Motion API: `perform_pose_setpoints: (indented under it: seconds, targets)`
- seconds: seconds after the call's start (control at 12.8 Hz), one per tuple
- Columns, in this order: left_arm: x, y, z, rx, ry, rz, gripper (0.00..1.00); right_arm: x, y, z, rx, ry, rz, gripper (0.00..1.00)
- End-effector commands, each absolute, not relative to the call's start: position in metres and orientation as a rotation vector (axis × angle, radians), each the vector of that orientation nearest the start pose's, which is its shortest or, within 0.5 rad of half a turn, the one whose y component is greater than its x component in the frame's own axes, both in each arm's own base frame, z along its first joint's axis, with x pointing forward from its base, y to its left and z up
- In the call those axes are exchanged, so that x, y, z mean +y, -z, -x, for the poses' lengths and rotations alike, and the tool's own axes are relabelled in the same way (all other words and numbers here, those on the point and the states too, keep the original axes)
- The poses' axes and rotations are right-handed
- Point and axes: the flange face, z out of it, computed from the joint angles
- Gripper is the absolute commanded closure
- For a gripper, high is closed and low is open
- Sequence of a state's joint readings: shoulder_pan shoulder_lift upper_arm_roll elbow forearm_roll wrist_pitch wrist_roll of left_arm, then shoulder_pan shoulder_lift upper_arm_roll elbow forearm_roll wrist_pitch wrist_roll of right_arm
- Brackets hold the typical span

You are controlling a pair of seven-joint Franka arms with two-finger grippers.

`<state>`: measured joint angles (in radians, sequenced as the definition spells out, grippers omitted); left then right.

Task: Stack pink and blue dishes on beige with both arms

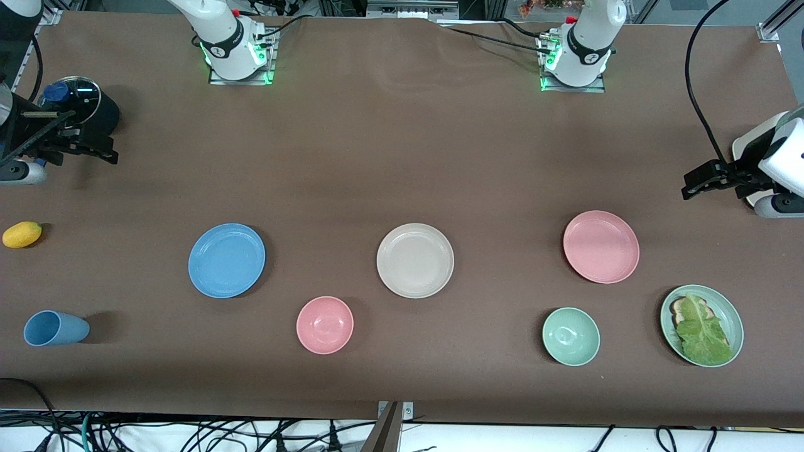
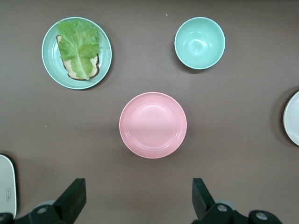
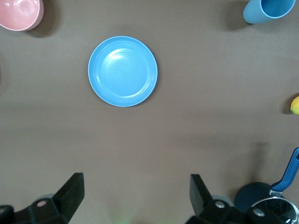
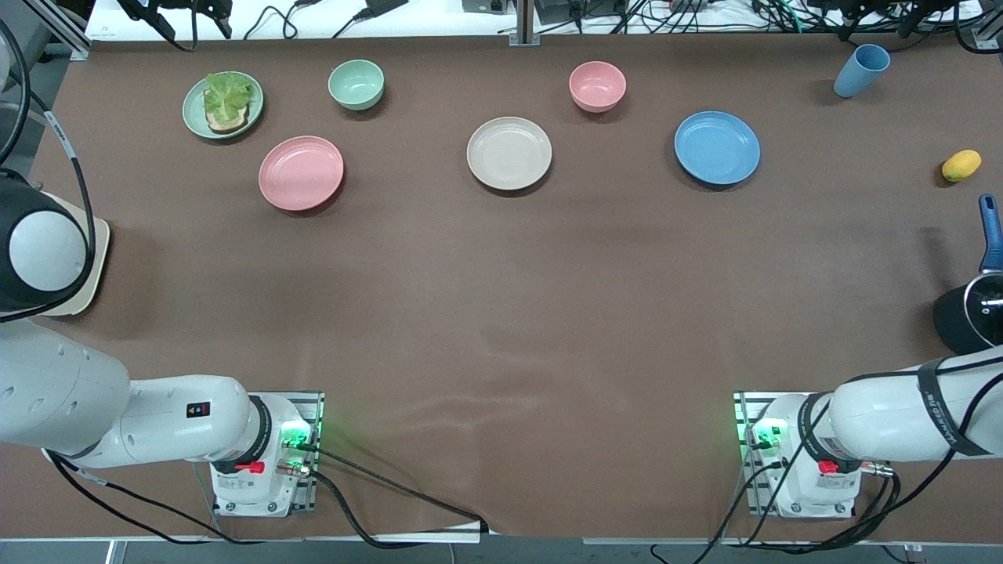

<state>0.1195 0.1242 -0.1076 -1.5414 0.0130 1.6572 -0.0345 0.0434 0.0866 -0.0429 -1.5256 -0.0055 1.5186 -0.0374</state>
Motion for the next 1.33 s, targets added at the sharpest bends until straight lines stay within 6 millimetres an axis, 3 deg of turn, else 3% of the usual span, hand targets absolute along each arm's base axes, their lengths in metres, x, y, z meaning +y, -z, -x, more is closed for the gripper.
perform_pose_setpoints:
  seconds: [0.0,1.25]
  targets:
    - [0.0159,-0.5888,-0.6078,-0.053,0.038,3.159,0.0,-0.0007,-0.593,-0.5757,-0.044,-0.144,3.171,0.0]
    - [0.0142,-0.5877,-0.6088,-0.051,0.035,3.161,0.0,0.0046,-0.5957,-0.5766,-0.051,-0.131,3.157,0.0]
